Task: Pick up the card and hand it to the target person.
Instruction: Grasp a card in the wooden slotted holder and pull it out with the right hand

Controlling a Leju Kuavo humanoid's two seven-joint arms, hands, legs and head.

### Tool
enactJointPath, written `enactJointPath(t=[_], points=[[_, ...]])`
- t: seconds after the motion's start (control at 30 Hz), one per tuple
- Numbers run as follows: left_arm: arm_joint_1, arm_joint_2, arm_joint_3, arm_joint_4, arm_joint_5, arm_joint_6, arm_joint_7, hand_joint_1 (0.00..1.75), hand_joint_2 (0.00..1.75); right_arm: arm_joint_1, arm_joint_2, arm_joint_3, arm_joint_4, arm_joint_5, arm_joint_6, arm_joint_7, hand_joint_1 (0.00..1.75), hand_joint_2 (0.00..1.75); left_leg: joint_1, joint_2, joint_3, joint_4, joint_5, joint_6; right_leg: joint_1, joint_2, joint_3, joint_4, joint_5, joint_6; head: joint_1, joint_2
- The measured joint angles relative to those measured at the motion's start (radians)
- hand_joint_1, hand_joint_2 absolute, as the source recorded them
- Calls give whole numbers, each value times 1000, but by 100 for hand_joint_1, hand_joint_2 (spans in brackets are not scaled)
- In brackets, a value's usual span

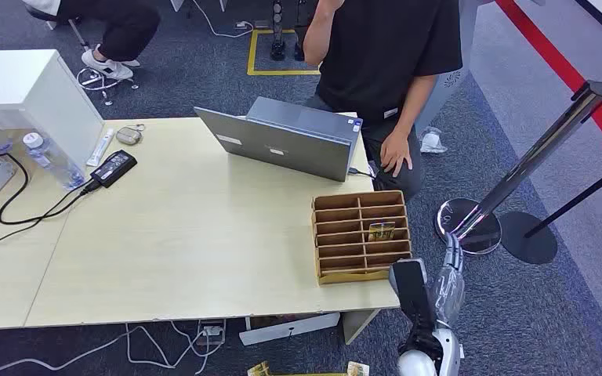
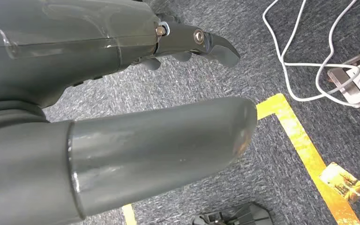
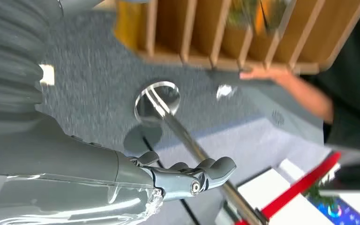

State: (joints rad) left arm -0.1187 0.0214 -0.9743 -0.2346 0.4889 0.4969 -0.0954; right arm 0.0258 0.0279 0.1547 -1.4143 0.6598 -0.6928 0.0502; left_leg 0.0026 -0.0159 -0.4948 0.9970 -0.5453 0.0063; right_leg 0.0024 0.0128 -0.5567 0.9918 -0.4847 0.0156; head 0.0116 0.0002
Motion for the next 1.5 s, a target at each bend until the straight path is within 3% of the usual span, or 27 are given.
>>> enactJointPath(t=[0.37, 0.53, 0.6, 0.67, 0.73, 0.9, 1.03, 1.13, 1.33, 1.5], points=[[-11, 0, -1, 0, -16, -15, 6, 0, 0, -71, -142, 71, -107, 106, 3, 154, 0, 175, 0, 0, 0, 0, 0, 0, 0, 0, 0, 0, 0, 0, 0, 0], [-17, 0, -1, 0, -25, -23, 9, 0, 0, -101, -193, 104, -143, 173, 66, 206, 18, 175, 0, 0, 0, 0, 0, 0, 0, 0, 0, 0, 0, 0, 0, 0], [-20, 0, -2, 0, -30, -27, 13, 0, 0, -114, -213, 116, -154, 199, 105, 224, 44, 175, 0, 0, 0, 0, 0, 0, 0, 0, 0, 0, 0, 0, 0, 0], [-23, 0, -3, 0, -34, -29, 17, 0, 0, -126, -230, 128, -164, 213, 132, 235, 100, 175, 0, 0, 0, 0, 0, 0, 0, 0, 0, 0, 0, 0, 0, 0], [-25, 0, -4, 0, -35, -31, 19, 0, 0, -136, -245, 140, -171, 226, 156, 243, 136, 175, 0, 0, 0, 0, 0, 0, 0, 0, 0, 0, 0, 0, 0, 0], [-34, 0, -10, 0, -48, -40, 23, 0, 0, -165, -278, 180, -177, 267, 295, 269, 138, 175, 0, 0, 0, 0, 0, 0, 0, 0, 0, 0, 0, 0, 0, 0], [-41, 0, -18, 0, -56, -47, 27, 0, 0, -187, -300, 215, -175, 271, 388, 285, 130, 175, 0, 0, 0, 0, 0, 0, 0, 0, 0, 0, 0, 0, 0, 0], [-46, -1, -22, 0, -58, -50, 33, 0, 0, -204, -314, 241, -167, 258, 426, 292, 110, 175, 0, 0, 0, 0, 0, 0, 0, 0, 0, 0, 0, 0, 0, 0], [-54, -2, -29, 0, -66, -54, 36, 0, 0, -222, -334, 283, -148, 241, 470, 299, 113, 175, 0, 0, -1, 0, 0, 0, 0, 0, 0, 0, 0, 0, 0, 0], [-57, -2, -34, 0, -69, -59, 36, 0, 0, -230, -342, 305, -133, 241, 485, 302, 91, 175, 0, 0, -1, 0, 0, 0, 0, 0, 0, 0, 0, 0, 0, 0]])
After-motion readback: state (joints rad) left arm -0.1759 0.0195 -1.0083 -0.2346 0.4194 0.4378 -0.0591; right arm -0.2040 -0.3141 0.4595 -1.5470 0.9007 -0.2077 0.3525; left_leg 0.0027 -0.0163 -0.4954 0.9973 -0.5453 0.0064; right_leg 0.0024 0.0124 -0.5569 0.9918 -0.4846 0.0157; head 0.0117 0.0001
